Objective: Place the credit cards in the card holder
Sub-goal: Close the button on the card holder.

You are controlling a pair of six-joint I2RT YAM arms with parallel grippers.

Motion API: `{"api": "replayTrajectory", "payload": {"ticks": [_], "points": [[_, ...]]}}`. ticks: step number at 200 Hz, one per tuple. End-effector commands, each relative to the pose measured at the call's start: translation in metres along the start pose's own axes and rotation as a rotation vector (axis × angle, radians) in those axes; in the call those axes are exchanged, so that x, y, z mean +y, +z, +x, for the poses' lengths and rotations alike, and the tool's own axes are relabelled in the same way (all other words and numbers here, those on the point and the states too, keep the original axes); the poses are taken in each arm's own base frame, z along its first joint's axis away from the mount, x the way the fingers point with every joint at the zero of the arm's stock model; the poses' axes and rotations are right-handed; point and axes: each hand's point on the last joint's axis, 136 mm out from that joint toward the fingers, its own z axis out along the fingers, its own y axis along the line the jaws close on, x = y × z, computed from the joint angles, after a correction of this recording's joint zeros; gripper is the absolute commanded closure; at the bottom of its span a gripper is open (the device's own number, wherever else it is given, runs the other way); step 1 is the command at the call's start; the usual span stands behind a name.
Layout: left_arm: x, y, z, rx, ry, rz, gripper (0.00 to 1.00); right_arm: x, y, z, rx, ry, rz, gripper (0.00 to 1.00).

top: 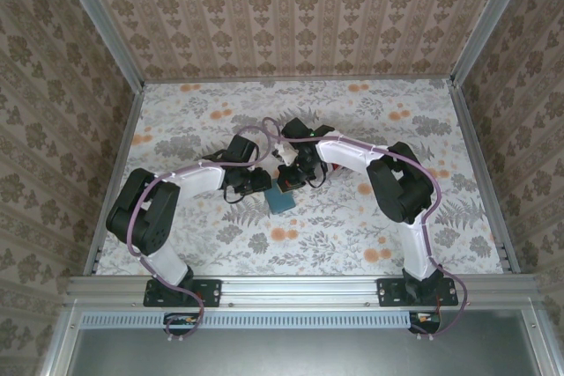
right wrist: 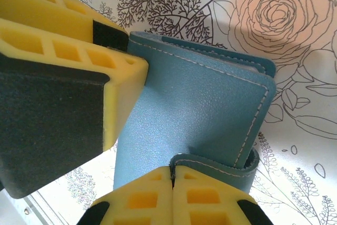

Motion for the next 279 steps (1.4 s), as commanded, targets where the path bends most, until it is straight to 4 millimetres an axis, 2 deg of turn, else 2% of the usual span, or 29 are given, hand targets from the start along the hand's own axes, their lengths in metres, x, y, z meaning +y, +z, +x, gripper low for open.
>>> {"api": "replayTrajectory", "payload": {"ticks": [1,64,155,211,225,241,254,279], "points": [[0.004,0.007,0.007,0.026,0.007,-0.026,0.69,0.017,0.004,-0.004,0.0,-0.002,-0.059,0.98],[0.005,0.007,0.007,0.027,0.01,-0.028,0.71,0.018,0.003,-0.002,0.006,0.001,-0.061,0.98],[0.008,0.007,0.01,0.025,0.004,-0.031,0.72,0.011,0.029,0.011,0.061,-0.007,-0.01,0.98],[0.008,0.009,0.01,0.023,0.0,-0.026,0.72,0.006,0.037,0.016,0.066,0.012,-0.009,0.99],[0.007,0.007,0.01,0.024,0.0,-0.026,0.72,0.008,0.031,0.011,0.035,0.008,-0.013,0.99],[0.004,-0.001,0.008,0.006,0.003,-0.017,0.71,0.008,0.021,0.005,0.005,0.019,-0.021,0.99],[-0.003,-0.015,0.003,-0.029,0.023,-0.001,0.65,0.007,0.015,0.002,-0.008,0.032,-0.024,0.99],[-0.004,-0.046,-0.003,-0.081,0.049,-0.028,0.62,-0.001,0.017,0.003,-0.005,0.058,-0.018,0.99]]}}
